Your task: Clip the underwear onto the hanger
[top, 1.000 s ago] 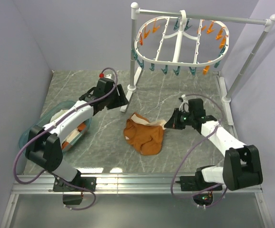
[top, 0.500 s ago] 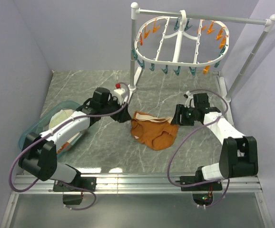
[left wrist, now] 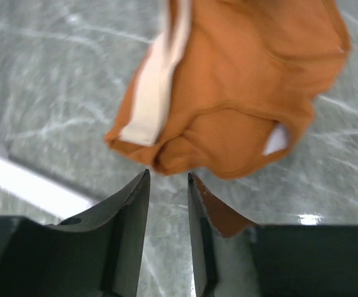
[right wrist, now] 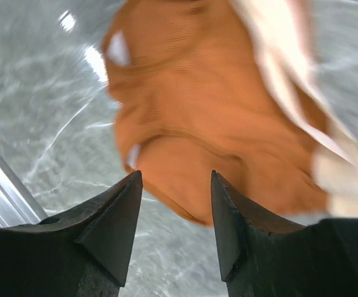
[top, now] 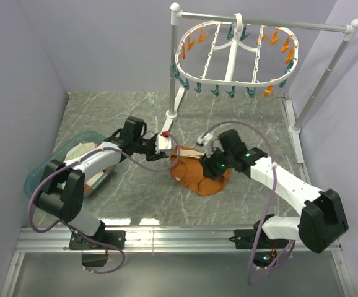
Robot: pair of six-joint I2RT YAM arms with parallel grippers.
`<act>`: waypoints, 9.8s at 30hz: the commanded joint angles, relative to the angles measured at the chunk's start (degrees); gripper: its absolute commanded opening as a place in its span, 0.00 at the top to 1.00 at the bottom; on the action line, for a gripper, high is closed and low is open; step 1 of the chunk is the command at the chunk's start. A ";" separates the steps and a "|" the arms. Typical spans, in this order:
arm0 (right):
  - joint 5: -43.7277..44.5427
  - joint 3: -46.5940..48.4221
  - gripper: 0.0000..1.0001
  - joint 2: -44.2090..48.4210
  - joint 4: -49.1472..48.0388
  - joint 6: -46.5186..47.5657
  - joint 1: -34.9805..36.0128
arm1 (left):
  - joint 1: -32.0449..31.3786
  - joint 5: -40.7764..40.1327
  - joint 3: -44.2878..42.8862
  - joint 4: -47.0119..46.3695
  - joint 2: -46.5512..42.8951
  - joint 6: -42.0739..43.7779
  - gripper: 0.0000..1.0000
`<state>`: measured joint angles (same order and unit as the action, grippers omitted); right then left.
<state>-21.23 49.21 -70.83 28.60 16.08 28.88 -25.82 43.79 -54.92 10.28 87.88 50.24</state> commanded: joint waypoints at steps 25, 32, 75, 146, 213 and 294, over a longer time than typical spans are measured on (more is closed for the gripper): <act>3.04 6.76 0.46 -19.02 4.44 20.23 22.18 | 12.99 0.42 5.17 -5.81 -25.38 -34.50 0.50; 1.19 11.43 0.41 -1.44 1.99 14.34 19.46 | 12.99 -0.73 0.60 -8.07 -26.35 -35.31 0.22; -1.71 15.74 0.34 17.83 -27.63 -34.71 -17.02 | -18.65 -37.02 -13.28 -85.07 17.32 -56.83 0.43; -4.96 16.35 0.40 8.08 -38.88 -36.20 -17.02 | -18.74 -36.23 -23.84 -88.77 26.65 -58.24 0.73; -5.13 16.71 0.40 6.84 -37.92 -36.20 -17.02 | -17.95 -36.49 -27.79 -92.81 31.39 -59.03 0.53; -4.96 15.48 0.36 8.51 -37.92 -36.29 -17.37 | -19.44 -33.42 -12.58 -100.99 22.07 -61.66 0.35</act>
<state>-26.22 65.14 -63.75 -7.22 -19.94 11.94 -44.47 10.24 -66.02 -74.70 113.27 -11.46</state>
